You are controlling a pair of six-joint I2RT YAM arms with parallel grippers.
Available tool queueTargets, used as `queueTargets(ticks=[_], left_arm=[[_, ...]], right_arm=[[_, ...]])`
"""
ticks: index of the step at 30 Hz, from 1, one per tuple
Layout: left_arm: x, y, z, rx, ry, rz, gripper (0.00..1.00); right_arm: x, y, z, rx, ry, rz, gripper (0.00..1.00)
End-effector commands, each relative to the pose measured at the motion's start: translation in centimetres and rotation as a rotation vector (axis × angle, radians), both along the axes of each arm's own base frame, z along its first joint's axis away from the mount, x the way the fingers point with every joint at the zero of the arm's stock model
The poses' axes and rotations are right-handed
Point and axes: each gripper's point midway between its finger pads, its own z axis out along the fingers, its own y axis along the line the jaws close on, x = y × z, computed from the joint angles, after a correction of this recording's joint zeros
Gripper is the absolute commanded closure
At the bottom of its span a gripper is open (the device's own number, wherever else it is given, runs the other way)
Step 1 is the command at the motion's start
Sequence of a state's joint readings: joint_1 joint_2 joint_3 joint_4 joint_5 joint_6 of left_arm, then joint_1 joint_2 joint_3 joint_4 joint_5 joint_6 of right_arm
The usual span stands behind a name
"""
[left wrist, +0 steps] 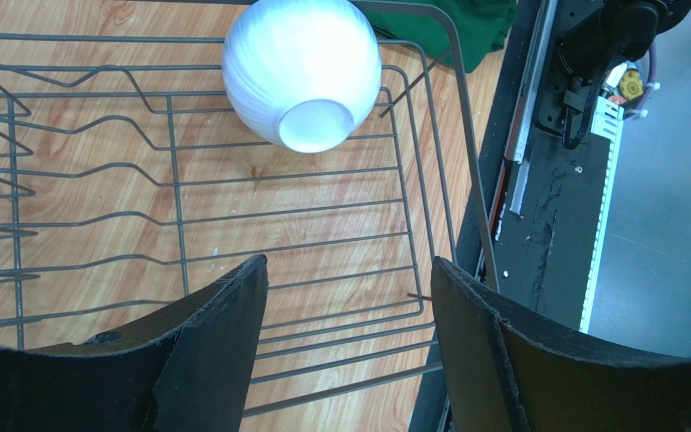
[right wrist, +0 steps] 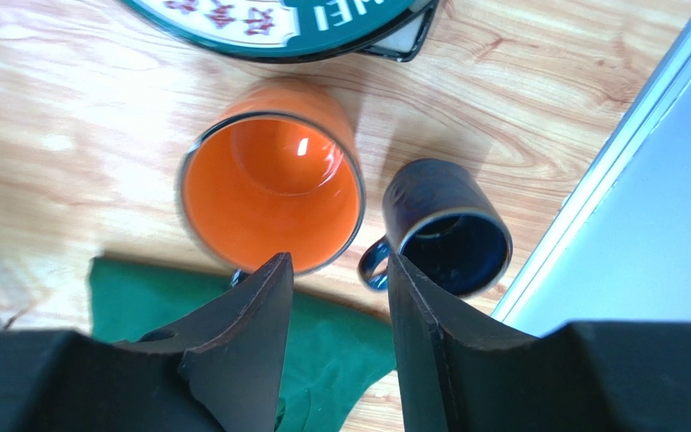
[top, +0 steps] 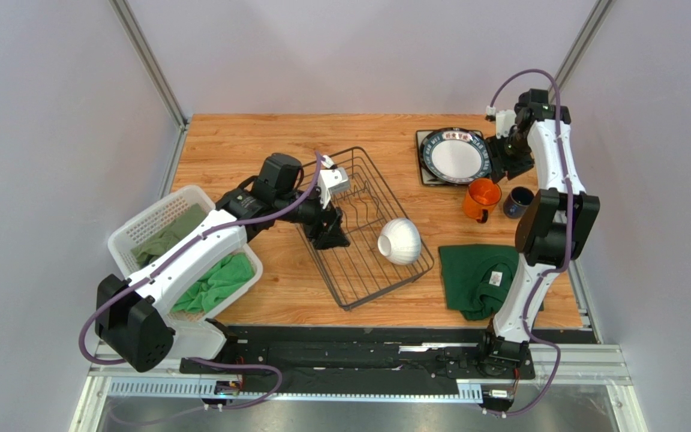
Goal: Unload the mixed dishes from the dish rack
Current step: Place the cup at the center of the board.
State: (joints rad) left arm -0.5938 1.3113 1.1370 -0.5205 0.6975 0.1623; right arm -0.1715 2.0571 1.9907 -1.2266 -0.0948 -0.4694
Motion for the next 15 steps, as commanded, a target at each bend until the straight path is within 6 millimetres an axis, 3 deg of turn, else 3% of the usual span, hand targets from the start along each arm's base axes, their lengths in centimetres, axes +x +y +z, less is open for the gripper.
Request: queueTargets(ticks=[1,2,7,8,10,13,15], left_arm=[[0.3,0.0,1.0,-0.024,-0.056,-0.004,0.25],[0.4,0.1,1.0,-0.023,-0.06,0.0,0.25],[0.7,0.3,1.0,-0.013,-0.08,0.011,0.25],[0.7,0.3,0.9,-0.011,-0.082,0.014,0.24],[0.9,0.5,0.8,-0.001,-0.093,0.023,0.23],[1.2,0.7,0.5,0.014,-0.11,0.037,0.22],[1.5,1.0,0.2,0.03,-0.117,0.056,0.21]], right_arm=[[-0.6,1.8,6.0,0.063,-0.139,0.026,0.52],[-1.2,2.3,6.9,0.077,-0.157,0.034,0.47],[-3.3,6.5,9.0,0.176,-0.236,0.127,0.44],[-4.1,7.3,8.4,0.197,-0.217,0.143,0.44],[-5.4,9.6,9.6,0.247,-0.252,0.204,0.43],[-7.8,12.8,9.5,0.313,-0.239,0.283,0.33],[-9.3,15.2,9.5,0.323,-0.241,0.344,0.32]])
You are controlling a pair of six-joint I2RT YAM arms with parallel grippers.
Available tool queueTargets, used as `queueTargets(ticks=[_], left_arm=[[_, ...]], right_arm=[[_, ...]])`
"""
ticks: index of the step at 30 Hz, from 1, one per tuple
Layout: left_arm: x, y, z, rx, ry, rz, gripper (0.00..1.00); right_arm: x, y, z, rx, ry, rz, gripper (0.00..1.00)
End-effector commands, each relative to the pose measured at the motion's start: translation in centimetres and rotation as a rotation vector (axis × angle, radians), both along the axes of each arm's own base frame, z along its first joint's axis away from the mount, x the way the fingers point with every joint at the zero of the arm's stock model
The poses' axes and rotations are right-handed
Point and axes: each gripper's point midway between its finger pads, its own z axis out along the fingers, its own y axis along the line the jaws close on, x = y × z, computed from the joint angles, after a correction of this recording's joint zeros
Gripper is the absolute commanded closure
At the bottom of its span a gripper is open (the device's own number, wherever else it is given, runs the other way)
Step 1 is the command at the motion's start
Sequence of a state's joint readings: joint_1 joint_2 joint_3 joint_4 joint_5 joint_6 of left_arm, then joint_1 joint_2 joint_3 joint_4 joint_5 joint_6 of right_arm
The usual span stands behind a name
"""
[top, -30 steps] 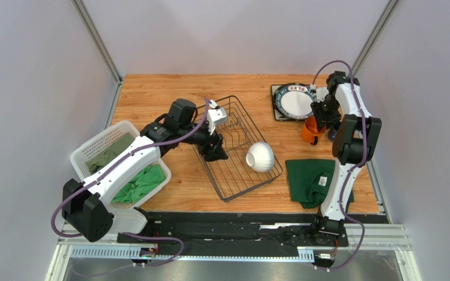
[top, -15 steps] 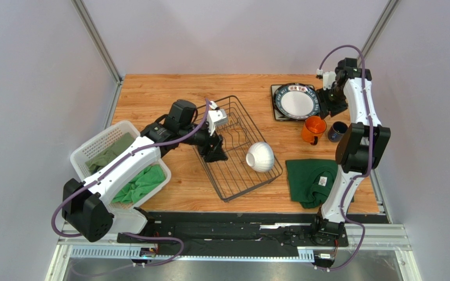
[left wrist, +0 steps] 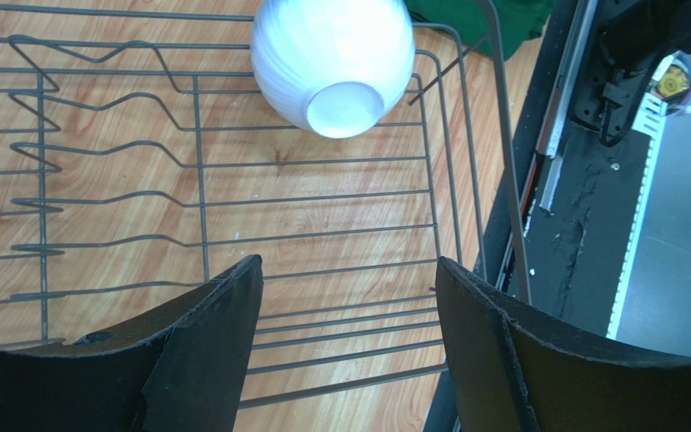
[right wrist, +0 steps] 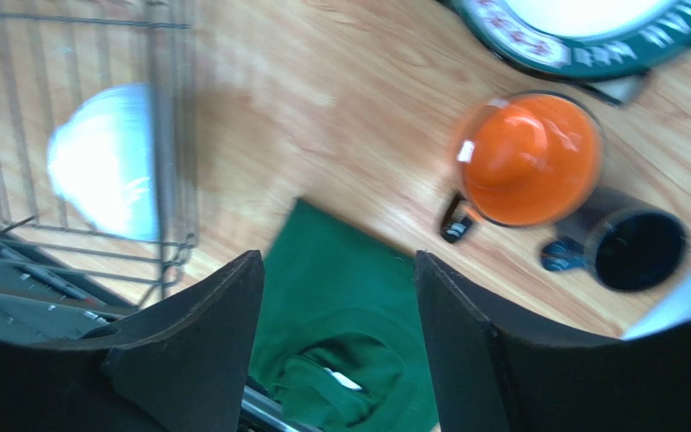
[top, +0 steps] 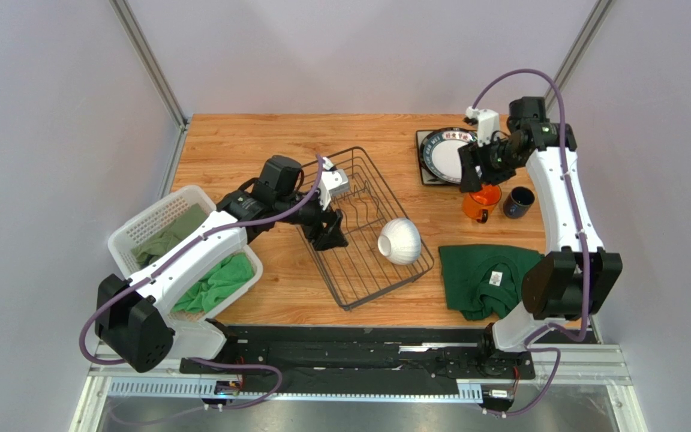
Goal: Unload the mixed dishes from the dish rack
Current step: Place the cup at the center of the board, then pick up the bowl from the dish rack.
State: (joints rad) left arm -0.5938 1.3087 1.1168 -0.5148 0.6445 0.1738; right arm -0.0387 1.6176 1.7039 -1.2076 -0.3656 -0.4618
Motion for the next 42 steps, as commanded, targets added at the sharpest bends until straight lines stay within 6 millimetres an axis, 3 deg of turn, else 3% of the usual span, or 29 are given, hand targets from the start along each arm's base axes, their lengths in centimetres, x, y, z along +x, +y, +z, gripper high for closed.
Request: queueTargets(ticks=[1,3,4,6,9,16,20,34,42], left_arm=[[1.0,0.6,1.1,0.0,-0.108,0.022,0.2],[1.4,0.9,0.9,0.017,-0.122,0.042,0.18],[1.5,1.0,0.9,0.022,-0.129,0.045,0.08],[1.8,1.3,0.7,0.035,-0.143,0.063,0.05],[2.1,1.7,0.8,0.051,-0.165,0.081,0.04],[2.5,2.4,0.7,0.075,-0.196,0.099,0.03],[2.9,2.8,0.7,0.088,-0.214,0.117,0.02],[3.4,5.0,0.5,0.124,-0.265,0.173,0.02],[3.3,5.1,0.4,0.122,-0.262,0.176,0.01]], right_arm=[[-2.4,5.2,1.1,0.088,-0.053,0.122,0.32],[-3.0,6.8,0.6,0.066,-0.065,0.153,0.31],[-3.5,7.4,1.0,0.066,-0.08,0.15,0.31],[-3.9,8.7,0.8,0.032,-0.097,0.165,0.3],[-5.0,10.2,0.1,0.0,-0.089,0.171,0.13],[-6.7,12.6,-1.7,-0.053,-0.067,0.198,0.11],[-7.3,13.9,-3.2,-0.069,-0.042,0.225,0.0],[-8.0,15.8,-7.3,-0.106,0.065,0.276,0.0],[-8.2,16.0,-8.5,-0.119,0.095,0.282,0.01]])
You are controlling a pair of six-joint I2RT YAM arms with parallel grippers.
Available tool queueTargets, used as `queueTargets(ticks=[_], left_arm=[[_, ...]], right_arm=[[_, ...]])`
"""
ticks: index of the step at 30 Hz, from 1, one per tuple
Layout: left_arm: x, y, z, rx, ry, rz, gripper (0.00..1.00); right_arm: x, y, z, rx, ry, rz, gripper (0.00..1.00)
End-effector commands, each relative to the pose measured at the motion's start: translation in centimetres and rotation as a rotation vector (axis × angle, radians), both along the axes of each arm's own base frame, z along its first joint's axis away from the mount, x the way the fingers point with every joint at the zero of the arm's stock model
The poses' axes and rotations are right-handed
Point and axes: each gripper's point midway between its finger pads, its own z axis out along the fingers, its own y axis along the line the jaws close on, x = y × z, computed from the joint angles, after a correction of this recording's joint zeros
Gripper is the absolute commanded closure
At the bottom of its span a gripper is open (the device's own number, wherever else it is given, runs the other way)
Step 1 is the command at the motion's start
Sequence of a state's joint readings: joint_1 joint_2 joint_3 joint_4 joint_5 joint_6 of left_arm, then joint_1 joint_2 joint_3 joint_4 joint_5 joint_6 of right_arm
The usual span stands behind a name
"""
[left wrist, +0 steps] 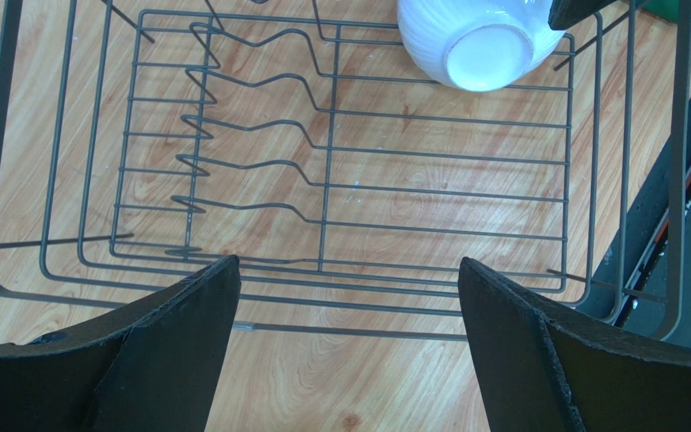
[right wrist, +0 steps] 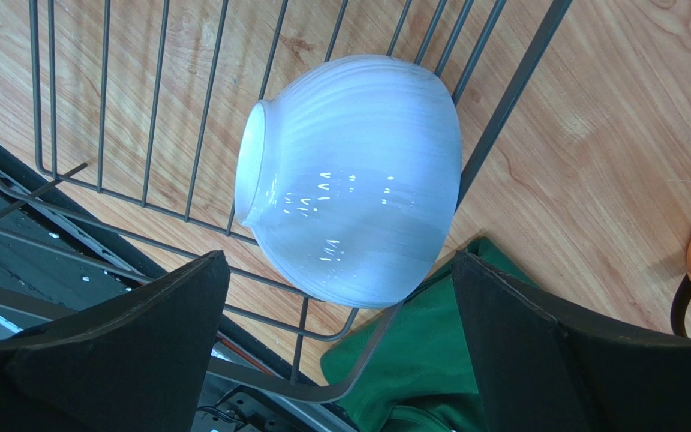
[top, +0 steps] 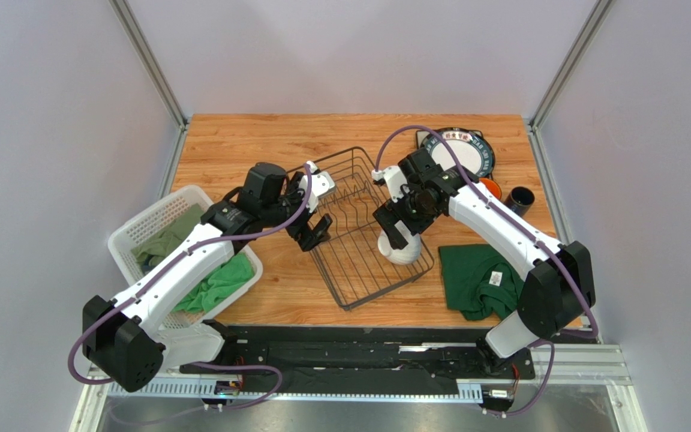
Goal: Unload the mixed dishes from the dish rack
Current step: Pick up the bowl from the dish rack.
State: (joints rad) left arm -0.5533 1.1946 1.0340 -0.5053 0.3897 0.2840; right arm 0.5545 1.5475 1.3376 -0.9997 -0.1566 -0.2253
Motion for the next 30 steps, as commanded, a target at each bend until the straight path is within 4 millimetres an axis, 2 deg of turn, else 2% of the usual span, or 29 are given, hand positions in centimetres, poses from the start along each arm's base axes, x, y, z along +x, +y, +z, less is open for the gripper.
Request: queueTargets(ticks=[1,17,30], left_arm=[[0.3,0.1,1.1,-0.02,-0.055,-0.008,0.01],[0.2,0.3,1.1,-0.023,-0.056,-0.005,0.01],[0.6,0.4,1.0,-0.024,-0.06,0.011,0.01]], right_arm=[[0.6,0.5,-0.1,0.006,-0.025,-0.01,0.01],[-0.3,1.0,0.2,0.013,-0.017,0.025,0.03],[-1.3,1.0,1.5,0.051,-0.039,0.053,0.05]])
